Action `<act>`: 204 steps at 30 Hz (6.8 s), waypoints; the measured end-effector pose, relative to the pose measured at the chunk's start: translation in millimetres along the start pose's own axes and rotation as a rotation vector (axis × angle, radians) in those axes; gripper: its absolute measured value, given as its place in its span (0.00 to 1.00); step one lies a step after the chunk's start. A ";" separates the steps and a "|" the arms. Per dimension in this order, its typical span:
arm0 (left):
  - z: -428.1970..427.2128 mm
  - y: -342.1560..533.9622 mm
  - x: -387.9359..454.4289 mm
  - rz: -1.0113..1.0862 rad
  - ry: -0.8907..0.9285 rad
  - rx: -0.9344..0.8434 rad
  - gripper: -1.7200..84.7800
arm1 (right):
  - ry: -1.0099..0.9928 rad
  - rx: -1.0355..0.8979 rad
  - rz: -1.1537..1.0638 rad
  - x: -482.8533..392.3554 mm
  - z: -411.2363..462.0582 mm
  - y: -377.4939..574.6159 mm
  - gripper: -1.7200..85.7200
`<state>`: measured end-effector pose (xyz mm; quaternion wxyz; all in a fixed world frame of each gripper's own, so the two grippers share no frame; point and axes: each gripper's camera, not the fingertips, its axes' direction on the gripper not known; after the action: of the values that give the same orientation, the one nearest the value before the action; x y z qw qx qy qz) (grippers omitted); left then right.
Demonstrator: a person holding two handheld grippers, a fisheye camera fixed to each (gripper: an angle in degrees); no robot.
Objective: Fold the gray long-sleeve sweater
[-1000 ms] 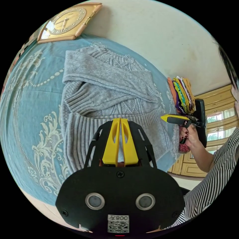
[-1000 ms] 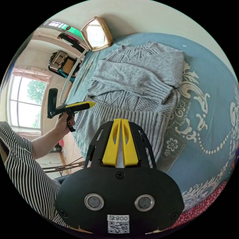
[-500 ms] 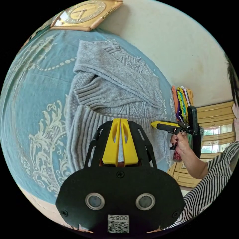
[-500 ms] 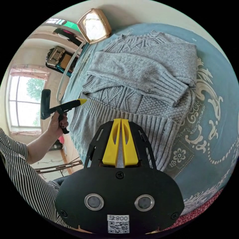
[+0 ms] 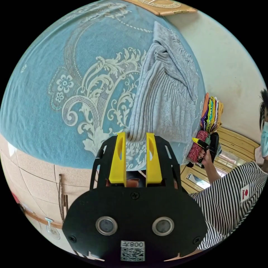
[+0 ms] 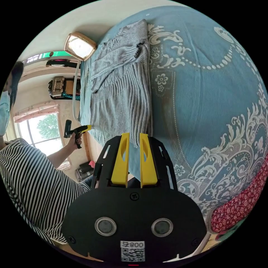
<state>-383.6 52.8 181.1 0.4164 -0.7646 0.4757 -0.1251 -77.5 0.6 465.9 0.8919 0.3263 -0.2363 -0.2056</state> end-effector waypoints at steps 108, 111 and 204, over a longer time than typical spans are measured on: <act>-264.0 -514.5 119.3 -0.043 0.147 0.060 0.06 | 0.017 -0.226 0.008 71.4 -104.2 -569.9 0.05; -262.7 -530.9 126.6 -0.057 0.140 0.067 0.06 | 0.011 -0.227 0.024 78.5 -94.1 -588.4 0.04; -271.3 -399.9 443.4 0.225 -0.319 0.333 0.02 | 0.489 0.019 -0.198 -151.4 51.8 -594.9 0.02</act>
<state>-64.9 -376.2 561.3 0.6176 -0.6380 0.4588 -0.0323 -354.3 -363.6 53.3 0.8950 0.3961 0.0176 -0.2045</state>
